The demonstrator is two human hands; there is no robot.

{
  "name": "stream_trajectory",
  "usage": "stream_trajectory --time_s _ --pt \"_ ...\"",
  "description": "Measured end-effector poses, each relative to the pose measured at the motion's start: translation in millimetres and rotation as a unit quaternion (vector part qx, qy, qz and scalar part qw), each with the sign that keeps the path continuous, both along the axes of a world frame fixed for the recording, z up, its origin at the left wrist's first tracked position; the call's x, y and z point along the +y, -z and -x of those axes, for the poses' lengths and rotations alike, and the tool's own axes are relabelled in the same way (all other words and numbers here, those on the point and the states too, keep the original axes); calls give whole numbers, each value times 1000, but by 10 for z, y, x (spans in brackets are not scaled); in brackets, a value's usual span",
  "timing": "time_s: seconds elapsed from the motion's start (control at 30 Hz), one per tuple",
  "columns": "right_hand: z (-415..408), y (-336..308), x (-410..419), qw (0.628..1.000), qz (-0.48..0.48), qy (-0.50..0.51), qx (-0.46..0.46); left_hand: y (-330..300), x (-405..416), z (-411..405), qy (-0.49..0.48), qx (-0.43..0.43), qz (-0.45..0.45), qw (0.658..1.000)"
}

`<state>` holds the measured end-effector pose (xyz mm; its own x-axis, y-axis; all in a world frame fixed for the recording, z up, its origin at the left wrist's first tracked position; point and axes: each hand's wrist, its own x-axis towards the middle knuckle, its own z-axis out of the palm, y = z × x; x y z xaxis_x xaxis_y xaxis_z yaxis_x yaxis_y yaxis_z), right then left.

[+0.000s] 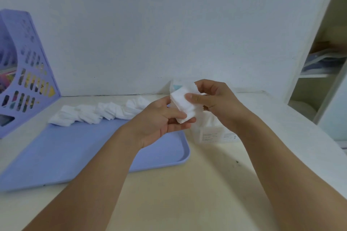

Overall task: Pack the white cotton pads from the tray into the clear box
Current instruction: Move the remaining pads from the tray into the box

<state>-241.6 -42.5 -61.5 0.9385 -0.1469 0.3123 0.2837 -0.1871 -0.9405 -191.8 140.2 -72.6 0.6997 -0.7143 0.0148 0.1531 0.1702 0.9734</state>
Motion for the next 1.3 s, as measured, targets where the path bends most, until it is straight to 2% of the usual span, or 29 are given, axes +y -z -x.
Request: stream_trajectory --time_s 0.33,0.43,0.57,0.7,1.1,1.3 --pt "-27 2 -48 989 -142 19 18 11 -15 -33 -60 -33 -35 997" --pt "-22 -38 -118 980 -200 -13 14 12 -5 -50 -72 -32 -45 996" --pt "11 -44 -144 989 -127 -59 45 11 0 -55 -66 -31 -40 997" --pt "-15 17 -98 996 -56 -31 64 7 -6 -56 -51 -23 -25 998" --pt "-63 58 -111 998 -43 -14 33 0 -4 -28 -41 39 32 998" --pt "-46 59 -112 998 60 -22 1 6 0 -38 -50 14 12 999"
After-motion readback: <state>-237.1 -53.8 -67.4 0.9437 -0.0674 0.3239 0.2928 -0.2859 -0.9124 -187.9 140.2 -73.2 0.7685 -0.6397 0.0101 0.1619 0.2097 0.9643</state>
